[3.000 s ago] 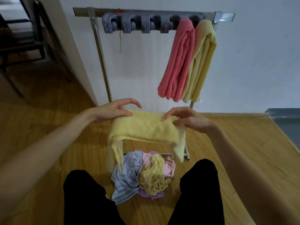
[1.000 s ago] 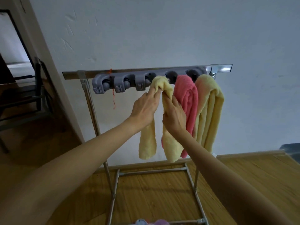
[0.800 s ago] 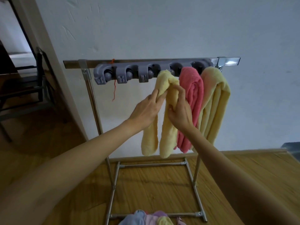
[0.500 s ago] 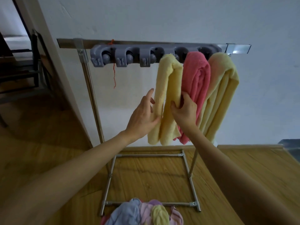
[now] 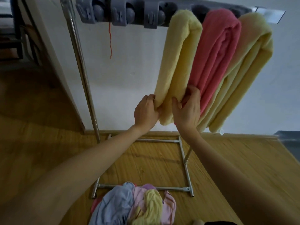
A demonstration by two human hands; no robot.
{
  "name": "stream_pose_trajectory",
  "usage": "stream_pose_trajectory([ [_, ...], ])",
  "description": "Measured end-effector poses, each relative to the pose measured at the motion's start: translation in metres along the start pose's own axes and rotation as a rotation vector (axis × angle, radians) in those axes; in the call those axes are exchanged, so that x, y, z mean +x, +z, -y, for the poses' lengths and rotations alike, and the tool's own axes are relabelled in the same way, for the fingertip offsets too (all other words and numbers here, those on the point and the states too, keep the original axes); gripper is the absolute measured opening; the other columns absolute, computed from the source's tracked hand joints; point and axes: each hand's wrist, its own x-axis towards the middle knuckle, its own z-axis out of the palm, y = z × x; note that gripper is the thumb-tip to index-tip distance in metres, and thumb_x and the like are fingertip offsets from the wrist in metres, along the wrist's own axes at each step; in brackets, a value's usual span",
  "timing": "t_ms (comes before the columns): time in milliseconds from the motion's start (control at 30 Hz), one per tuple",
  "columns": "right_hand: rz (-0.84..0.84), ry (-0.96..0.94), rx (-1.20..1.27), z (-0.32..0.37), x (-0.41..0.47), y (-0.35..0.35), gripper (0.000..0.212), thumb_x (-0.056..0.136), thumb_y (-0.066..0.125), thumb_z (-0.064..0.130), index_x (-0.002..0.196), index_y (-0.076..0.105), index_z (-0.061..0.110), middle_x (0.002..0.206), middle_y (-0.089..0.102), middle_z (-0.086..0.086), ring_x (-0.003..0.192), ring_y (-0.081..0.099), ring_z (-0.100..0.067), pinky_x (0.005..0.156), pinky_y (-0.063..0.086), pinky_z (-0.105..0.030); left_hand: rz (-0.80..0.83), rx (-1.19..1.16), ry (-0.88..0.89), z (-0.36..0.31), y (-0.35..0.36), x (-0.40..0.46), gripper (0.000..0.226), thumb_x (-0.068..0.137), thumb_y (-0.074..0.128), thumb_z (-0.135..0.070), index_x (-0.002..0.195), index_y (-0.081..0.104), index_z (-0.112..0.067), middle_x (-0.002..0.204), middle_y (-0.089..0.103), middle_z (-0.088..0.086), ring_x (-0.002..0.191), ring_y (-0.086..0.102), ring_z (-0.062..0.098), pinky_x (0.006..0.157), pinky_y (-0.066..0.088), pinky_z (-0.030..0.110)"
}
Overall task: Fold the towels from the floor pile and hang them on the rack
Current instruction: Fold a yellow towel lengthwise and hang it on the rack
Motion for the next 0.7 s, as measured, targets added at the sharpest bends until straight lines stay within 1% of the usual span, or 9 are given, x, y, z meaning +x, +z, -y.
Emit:
stream_pose_trajectory([
  [100,-0.011,0.065,-0.025,-0.004,-0.010,0.013,0.045,0.076,0.074,0.029,0.109,0.052,0.008,0.112,0.046,-0.005,0.083,0.052,-0.017,0.064,0.042,-0.025,-0.034,-0.035,-0.017,0.013,-0.002,0.002,0.010,0.088,0.063,-0.018,0.091,0.059,-0.009,0.087,0.061,0.004,0.072,0.058,0.019,0.059,0.046,0.024],
  [167,0.026,0.097,-0.036,-0.005,-0.014,0.022,0.036,0.079,0.071,0.029,0.103,0.056,0.006,0.111,0.049,-0.006,0.083,0.052,-0.019,0.068,0.046,-0.032,-0.081,-0.054,-0.029,0.025,-0.007,0.000,0.012,0.084,0.066,-0.017,0.089,0.058,-0.010,0.085,0.060,0.002,0.070,0.056,0.017,0.060,0.048,0.024],
  [233,0.038,0.033,0.010,-0.002,-0.020,0.031,0.023,0.085,0.064,0.022,0.097,0.060,0.003,0.106,0.055,-0.008,0.083,0.053,-0.018,0.073,0.049,-0.035,-0.129,-0.068,-0.027,0.035,-0.015,-0.002,0.014,0.081,0.068,-0.016,0.089,0.058,-0.009,0.086,0.058,0.002,0.071,0.054,0.015,0.059,0.042,0.015],
  [333,0.065,-0.079,0.090,0.011,-0.031,0.043,0.016,0.090,0.057,0.014,0.100,0.059,0.002,0.090,0.059,-0.004,0.075,0.050,-0.009,0.066,0.040,-0.021,-0.202,-0.085,-0.029,0.049,-0.033,-0.003,0.014,0.079,0.069,-0.011,0.088,0.059,-0.008,0.086,0.059,0.003,0.071,0.053,0.014,0.059,0.038,0.010],
  [433,0.135,-0.053,0.214,0.026,-0.034,0.051,0.010,0.093,0.052,0.008,0.100,0.054,0.001,0.070,0.051,0.009,0.060,0.049,-0.002,0.055,0.036,-0.016,-0.278,-0.104,-0.044,0.060,-0.046,-0.003,0.013,0.078,0.068,-0.009,0.088,0.059,-0.007,0.087,0.060,0.005,0.072,0.054,0.014,0.062,0.045,0.018],
  [500,0.207,0.025,0.248,0.029,-0.031,0.053,0.017,0.095,0.048,0.007,0.111,0.050,0.000,0.075,0.060,-0.002,0.064,0.057,-0.008,0.057,0.047,-0.028,-0.301,-0.104,-0.033,0.063,-0.049,-0.005,0.013,0.078,0.068,-0.008,0.088,0.059,-0.006,0.088,0.060,0.006,0.072,0.054,0.014,0.062,0.047,0.022],
  [567,0.233,0.088,0.195,0.025,-0.027,0.053,0.023,0.095,0.047,0.005,0.117,0.045,-0.001,0.084,0.062,-0.013,0.070,0.060,-0.022,0.067,0.051,-0.039,-0.290,-0.110,-0.013,0.063,-0.047,-0.008,0.015,0.077,0.068,-0.010,0.086,0.058,-0.005,0.086,0.058,0.005,0.071,0.053,0.015,0.061,0.048,0.026],
  [600,0.221,0.106,0.143,0.021,-0.025,0.052,0.026,0.094,0.047,0.003,0.119,0.044,-0.001,0.085,0.061,-0.011,0.070,0.058,-0.022,0.068,0.052,-0.038,-0.281,-0.112,-0.004,0.061,-0.045,-0.009,0.015,0.077,0.069,-0.011,0.086,0.058,-0.005,0.086,0.057,0.004,0.070,0.053,0.016,0.060,0.048,0.028],
  [700,0.177,0.125,0.038,0.004,-0.019,0.041,0.036,0.091,0.047,0.001,0.127,0.045,-0.001,0.091,0.055,0.000,0.075,0.051,-0.011,0.065,0.044,-0.017,-0.254,-0.110,0.010,0.056,-0.029,-0.013,0.014,0.076,0.066,-0.007,0.085,0.056,-0.004,0.085,0.056,0.006,0.069,0.053,0.018,0.061,0.047,0.032],
])
